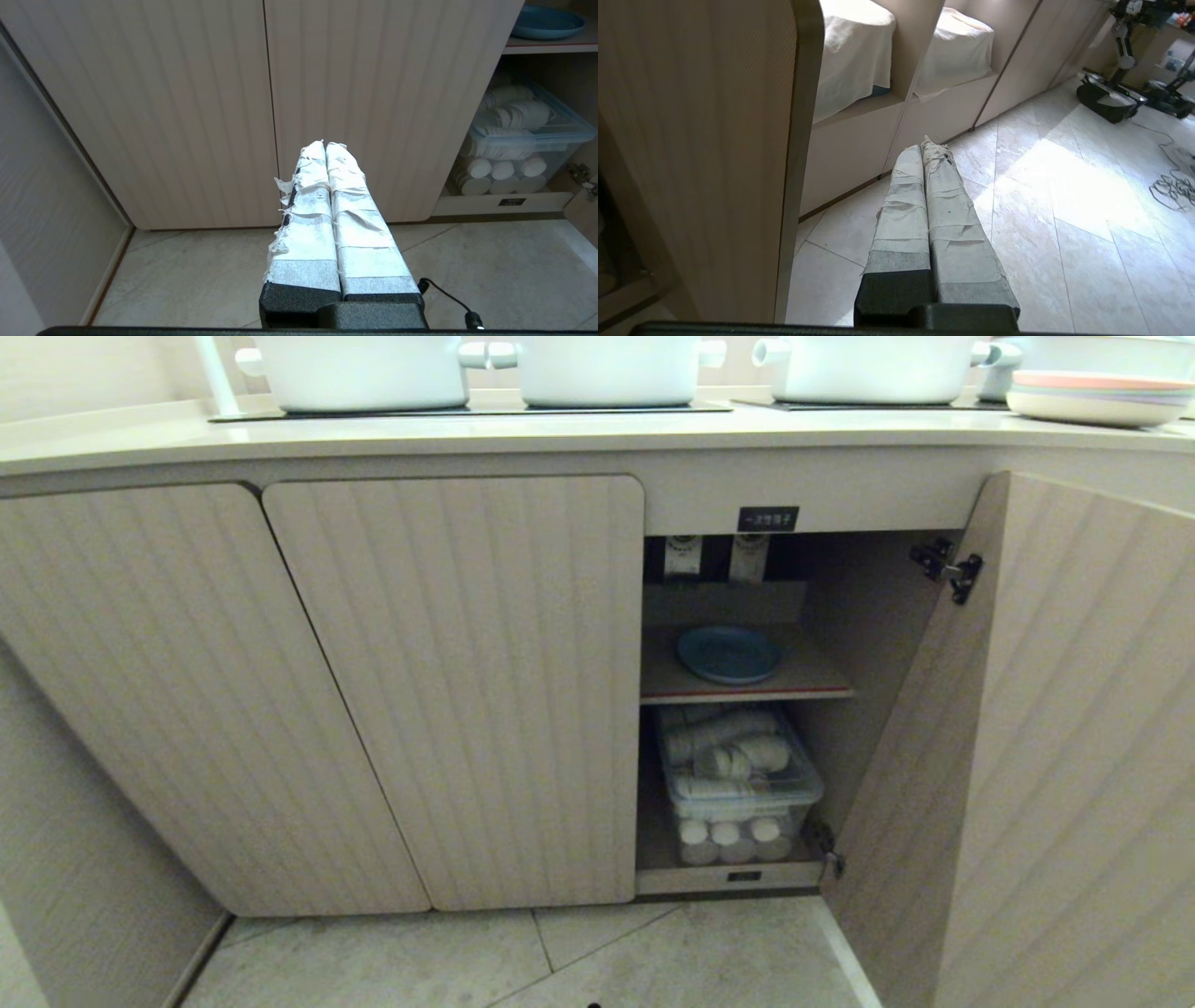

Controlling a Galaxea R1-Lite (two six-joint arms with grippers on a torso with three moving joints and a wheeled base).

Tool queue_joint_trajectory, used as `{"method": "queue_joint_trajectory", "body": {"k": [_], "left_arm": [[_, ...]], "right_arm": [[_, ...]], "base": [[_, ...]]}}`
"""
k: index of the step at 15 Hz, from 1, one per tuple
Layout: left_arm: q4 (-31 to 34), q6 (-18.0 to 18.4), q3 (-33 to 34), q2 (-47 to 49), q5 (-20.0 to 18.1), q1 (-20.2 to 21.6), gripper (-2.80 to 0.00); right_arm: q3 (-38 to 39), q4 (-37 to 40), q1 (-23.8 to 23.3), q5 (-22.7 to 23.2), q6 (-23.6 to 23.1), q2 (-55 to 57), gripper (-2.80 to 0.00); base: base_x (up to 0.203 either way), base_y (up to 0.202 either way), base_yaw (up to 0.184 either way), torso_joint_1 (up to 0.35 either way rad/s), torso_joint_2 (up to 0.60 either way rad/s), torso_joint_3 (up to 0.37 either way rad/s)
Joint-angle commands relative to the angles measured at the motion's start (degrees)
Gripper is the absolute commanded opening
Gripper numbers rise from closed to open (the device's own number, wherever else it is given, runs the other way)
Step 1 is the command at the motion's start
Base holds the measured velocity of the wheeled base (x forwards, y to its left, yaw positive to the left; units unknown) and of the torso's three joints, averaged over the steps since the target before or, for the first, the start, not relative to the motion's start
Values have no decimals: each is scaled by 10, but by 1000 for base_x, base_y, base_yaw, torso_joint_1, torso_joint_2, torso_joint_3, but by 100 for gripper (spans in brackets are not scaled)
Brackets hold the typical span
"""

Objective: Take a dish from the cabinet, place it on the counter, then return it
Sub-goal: Close the cabinet door

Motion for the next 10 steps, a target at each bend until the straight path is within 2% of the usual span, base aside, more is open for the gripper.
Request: {"method": "queue_joint_trajectory", "body": {"k": [1,7,10], "left_arm": [[0,0,0,0,1,0,-280],[-1,0,0,0,0,0,-280],[0,0,0,0,0,0,-280]], "right_arm": [[-19,1,-9,-1,5,41,-280],[-52,5,-20,5,21,98,-280],[-87,38,-22,12,38,123,-280]], "base": [[0,0,0,0,0,0],[0,0,0,0,0,0],[0,0,0,0,0,0]]}}
